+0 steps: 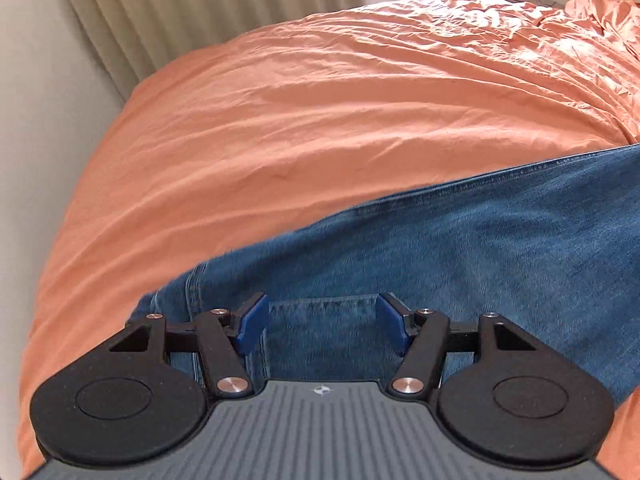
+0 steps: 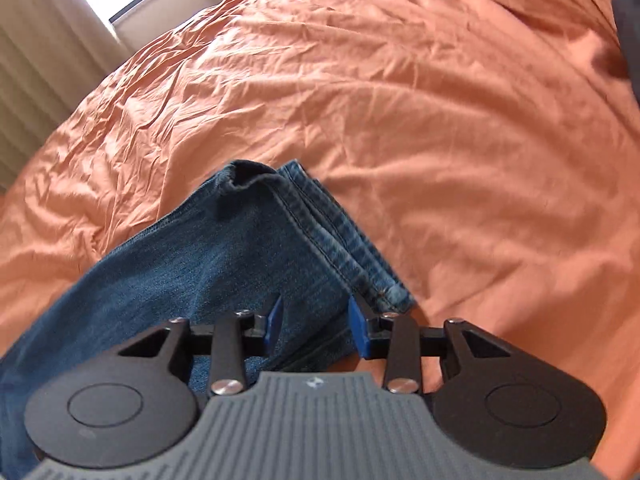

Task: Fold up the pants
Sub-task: 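Lower the left gripper onto the waistband again and close on it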

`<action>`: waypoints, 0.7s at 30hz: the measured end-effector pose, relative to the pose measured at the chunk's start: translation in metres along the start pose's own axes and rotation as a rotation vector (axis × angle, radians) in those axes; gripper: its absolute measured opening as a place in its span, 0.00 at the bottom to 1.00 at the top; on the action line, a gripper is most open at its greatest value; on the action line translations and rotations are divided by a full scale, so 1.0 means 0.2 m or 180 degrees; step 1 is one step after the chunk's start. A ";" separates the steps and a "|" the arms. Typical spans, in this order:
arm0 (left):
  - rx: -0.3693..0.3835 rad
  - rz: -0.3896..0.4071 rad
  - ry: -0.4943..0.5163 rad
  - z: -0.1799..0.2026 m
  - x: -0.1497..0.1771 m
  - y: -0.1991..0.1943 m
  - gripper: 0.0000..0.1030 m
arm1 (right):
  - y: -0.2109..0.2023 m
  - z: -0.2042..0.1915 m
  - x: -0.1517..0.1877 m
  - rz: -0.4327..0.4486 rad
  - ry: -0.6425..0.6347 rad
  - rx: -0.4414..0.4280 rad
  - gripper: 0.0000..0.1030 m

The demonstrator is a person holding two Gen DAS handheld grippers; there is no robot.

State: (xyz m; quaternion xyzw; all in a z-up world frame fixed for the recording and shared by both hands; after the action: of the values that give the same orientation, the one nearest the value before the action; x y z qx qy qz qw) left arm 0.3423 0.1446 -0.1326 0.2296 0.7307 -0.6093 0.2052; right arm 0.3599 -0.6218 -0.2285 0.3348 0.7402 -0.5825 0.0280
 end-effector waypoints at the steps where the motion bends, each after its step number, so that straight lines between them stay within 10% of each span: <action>1: -0.0025 -0.0022 -0.0071 -0.02 0.03 0.00 0.69 | 0.02 0.02 0.01 -0.0003 0.0119 -0.0052 0.33; 5: -0.0083 -0.0015 -0.0551 -0.11 0.14 -0.06 0.68 | 0.10 0.08 0.01 0.0070 0.0483 -0.0187 0.28; 7: -0.0060 0.0000 -0.0807 -0.15 0.20 -0.12 0.68 | 0.11 0.08 0.00 0.0121 0.0517 -0.0215 0.00; 15: -0.0270 0.0022 -0.0846 -0.27 0.38 -0.31 0.68 | -0.18 -0.02 -0.09 0.0554 0.0114 -0.0089 0.00; 21: 0.0008 0.0084 -0.1311 -0.42 0.45 -0.36 0.68 | -0.05 0.07 0.01 0.0316 0.0216 0.0386 0.00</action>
State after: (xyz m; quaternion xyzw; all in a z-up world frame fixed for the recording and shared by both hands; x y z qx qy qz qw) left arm 0.2265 0.2249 -0.1128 0.1099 0.6695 -0.6416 0.3580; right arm 0.3484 -0.6338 -0.2244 0.3917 0.6866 -0.6124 0.0114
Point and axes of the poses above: each gripper's, at about its wrist camera, not at the fingertips, and y roughly the way its jaws point, z to its right, x to its underside, the point moved 2 cm from there along y, roughly the way its jaws point, and after that the axes turned 7 degrees about -y, right-handed, at the moved point
